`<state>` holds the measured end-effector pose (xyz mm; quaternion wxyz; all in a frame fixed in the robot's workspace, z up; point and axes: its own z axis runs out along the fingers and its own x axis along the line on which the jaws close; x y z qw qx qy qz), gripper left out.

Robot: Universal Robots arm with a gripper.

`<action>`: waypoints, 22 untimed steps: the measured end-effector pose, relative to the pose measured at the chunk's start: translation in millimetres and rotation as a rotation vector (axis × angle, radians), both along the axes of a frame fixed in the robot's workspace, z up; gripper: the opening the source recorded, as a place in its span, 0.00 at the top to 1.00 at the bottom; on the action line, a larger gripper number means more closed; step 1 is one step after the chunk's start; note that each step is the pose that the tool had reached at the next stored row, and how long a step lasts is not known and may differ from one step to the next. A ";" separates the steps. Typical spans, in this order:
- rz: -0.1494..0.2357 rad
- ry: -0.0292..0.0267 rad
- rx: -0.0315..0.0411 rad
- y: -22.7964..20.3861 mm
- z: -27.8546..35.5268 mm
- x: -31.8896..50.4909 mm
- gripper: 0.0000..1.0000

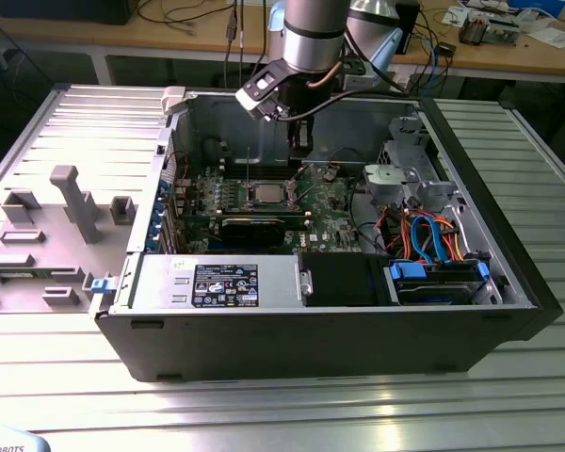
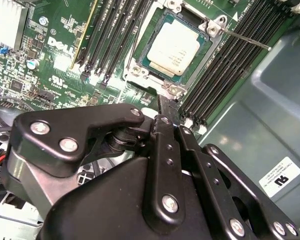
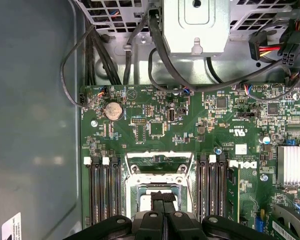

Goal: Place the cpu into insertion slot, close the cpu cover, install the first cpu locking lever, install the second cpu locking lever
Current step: 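Close the cpu cover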

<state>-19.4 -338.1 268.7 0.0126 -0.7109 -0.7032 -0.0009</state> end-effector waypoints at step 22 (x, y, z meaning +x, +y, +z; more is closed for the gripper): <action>0.000 0.0000 0.0000 0.0 0.0 15.6 0.89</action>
